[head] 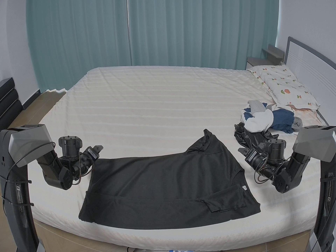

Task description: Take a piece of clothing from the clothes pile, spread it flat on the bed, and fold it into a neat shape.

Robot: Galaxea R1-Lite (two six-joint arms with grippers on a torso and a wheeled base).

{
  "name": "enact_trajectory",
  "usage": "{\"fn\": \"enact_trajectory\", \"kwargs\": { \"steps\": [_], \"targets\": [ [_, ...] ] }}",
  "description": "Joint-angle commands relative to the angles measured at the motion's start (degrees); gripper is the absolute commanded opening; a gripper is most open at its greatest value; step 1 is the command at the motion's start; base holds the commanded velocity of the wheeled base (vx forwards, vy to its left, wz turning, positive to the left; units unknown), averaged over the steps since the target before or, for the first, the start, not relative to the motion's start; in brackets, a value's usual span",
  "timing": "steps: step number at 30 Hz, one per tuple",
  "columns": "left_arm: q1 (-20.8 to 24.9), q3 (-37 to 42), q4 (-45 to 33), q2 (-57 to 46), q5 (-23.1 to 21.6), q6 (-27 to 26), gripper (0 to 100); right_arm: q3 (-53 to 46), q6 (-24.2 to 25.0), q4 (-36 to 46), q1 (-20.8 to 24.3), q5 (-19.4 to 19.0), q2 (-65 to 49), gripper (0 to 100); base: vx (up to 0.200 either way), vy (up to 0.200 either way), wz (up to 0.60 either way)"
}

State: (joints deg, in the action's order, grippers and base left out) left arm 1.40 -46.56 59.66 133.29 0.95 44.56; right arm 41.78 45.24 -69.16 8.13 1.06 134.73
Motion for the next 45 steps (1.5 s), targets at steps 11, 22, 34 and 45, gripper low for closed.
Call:
{"fn": "enact_trajectory", "kwargs": {
  "steps": [11, 22, 34, 45],
  "targets": [
    [-0.8, -10.5, -7.1, 5.8, -5.1, -2.8, 100, 0.1, -0.9, 0.2, 0.0, 0.0, 1.3, 100, 0.0, 0.0, 0.0],
    [-1.4, -9.4, -6.9, 5.5, -2.3, -4.7, 100, 0.1, -0.9, 0.3, 0.1, -0.1, 1.4, 100, 0.0, 0.0, 0.0],
    [-1.4, -11.9, -7.2, 8.8, -2.0, -6.3, 0, 8.4, -7.2, 10.6, 0.9, -1.4, 1.2, 100, 0.0, 0.0, 0.0],
    [-1.6, -10.7, -7.4, 6.9, -0.4, -0.8, 0, 29.9, -22.2, 25.2, 2.1, -2.8, 9.6, 100, 0.0, 0.0, 0.0]
  ]
}}
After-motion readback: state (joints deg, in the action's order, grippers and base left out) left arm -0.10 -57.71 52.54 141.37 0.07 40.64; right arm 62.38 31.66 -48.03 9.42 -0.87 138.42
